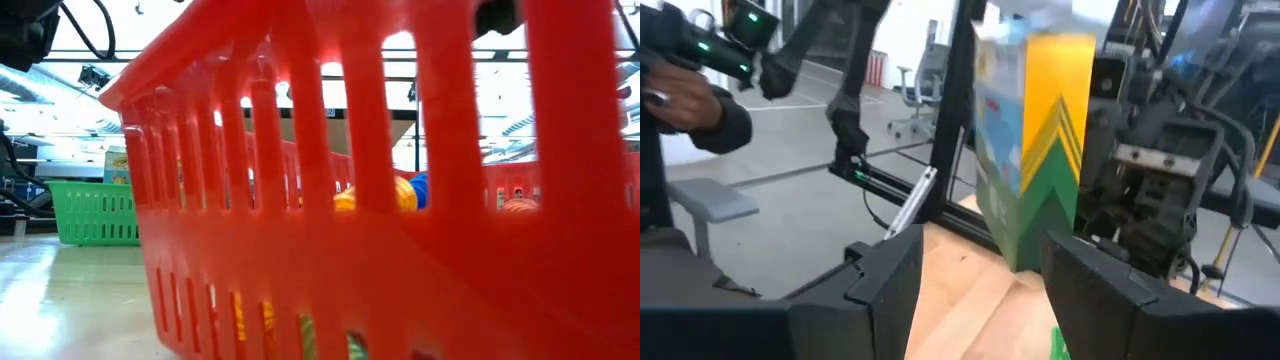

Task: Pick & Place Office Desk Supplies
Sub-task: Put the large yellow crayon box into the green basket

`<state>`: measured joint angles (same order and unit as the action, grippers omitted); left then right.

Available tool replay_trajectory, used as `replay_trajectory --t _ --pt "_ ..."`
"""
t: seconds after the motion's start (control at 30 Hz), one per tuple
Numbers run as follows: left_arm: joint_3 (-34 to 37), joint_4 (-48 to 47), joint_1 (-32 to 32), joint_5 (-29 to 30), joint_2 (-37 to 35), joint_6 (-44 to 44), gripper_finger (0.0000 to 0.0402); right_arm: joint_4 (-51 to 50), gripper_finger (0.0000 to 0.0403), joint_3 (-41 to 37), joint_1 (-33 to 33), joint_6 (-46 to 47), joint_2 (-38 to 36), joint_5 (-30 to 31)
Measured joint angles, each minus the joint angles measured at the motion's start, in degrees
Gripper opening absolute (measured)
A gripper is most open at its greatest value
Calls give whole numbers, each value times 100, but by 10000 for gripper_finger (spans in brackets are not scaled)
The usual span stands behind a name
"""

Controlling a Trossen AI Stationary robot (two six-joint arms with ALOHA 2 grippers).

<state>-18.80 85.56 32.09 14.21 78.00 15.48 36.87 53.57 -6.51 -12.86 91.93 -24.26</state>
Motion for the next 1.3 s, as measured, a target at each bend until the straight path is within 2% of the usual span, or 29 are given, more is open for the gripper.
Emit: replay_trajectory --t 0.33,0.63,0.87,1.2,1.3 --pt "-16 -152 -278 -381 0 -176 0 -22 208 542 167 -64 377 -358" --pt "-14 -128 -430 -429 1 -173 0 -72 208 594 170 -154 377 -422" --pt "-156 -121 -708 -747 4 -242 0 -21 208 596 212 -193 438 -377" --pt "-529 68 -1115 -1257 590 -343 0 73 208 594 272 -197 506 -317" --pt "-597 103 -1242 -1100 741 -399 0 208 204 596 261 -208 503 -426"
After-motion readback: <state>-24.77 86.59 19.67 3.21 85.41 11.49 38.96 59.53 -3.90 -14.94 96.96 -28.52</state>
